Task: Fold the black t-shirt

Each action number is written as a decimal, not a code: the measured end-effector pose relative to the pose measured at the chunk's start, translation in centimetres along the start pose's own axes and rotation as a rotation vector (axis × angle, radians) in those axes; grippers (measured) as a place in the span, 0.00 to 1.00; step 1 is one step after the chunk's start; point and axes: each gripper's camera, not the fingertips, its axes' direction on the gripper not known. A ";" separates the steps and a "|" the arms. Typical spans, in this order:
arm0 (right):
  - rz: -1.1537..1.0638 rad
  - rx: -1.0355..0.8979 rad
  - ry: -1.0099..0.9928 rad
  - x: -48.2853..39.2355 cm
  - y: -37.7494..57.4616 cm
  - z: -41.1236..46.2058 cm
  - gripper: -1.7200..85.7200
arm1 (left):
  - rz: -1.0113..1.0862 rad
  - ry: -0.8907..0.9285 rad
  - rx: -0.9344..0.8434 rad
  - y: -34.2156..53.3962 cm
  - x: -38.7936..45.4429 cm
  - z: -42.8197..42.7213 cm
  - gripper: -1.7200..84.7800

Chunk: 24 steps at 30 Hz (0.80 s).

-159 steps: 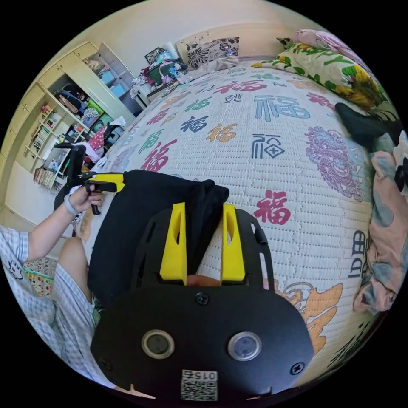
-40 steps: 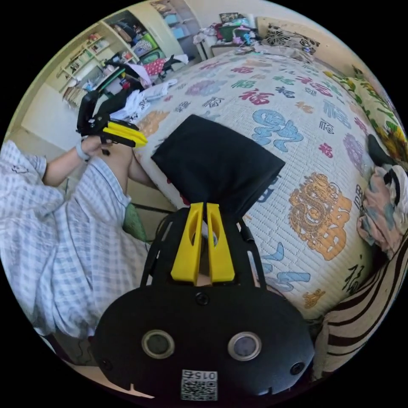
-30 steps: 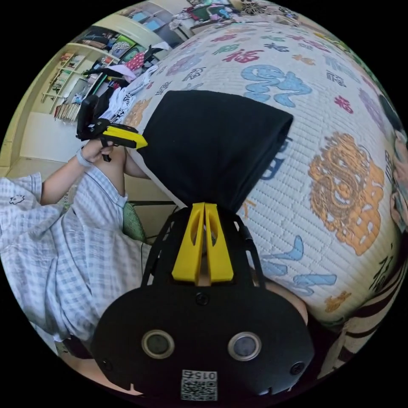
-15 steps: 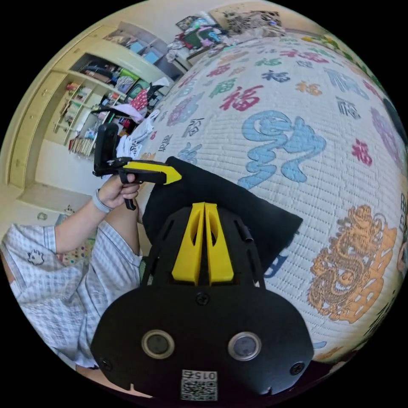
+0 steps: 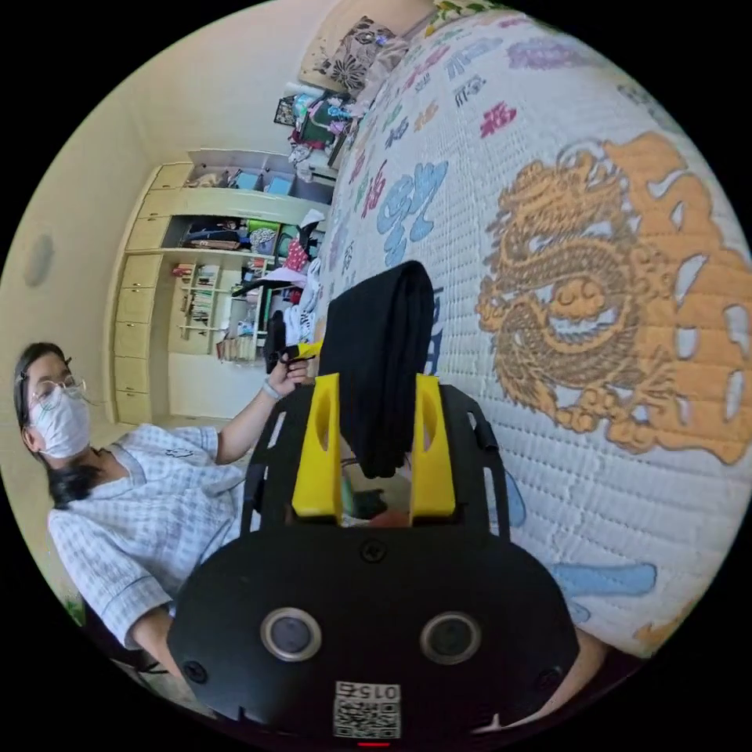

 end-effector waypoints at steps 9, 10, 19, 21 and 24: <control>-0.058 -0.072 -0.164 2.6 -6.0 4.4 0.15 | 0.042 0.130 -0.079 -4.0 -0.6 1.1 0.16; -0.053 -0.076 -0.175 2.9 -6.6 5.1 0.13 | 0.039 0.133 -0.098 -4.3 -0.6 1.0 0.15; -0.066 -0.098 -0.091 -0.5 -9.2 8.6 0.08 | 0.030 0.189 -0.113 -2.7 1.9 -4.6 0.09; -0.103 -0.126 -0.072 -2.6 -10.5 10.3 0.08 | 0.045 0.189 -0.067 -1.5 3.1 -7.7 0.09; -0.166 -0.179 -0.101 -6.7 -13.5 14.9 0.08 | 0.053 0.186 0.033 1.4 4.8 -14.9 0.09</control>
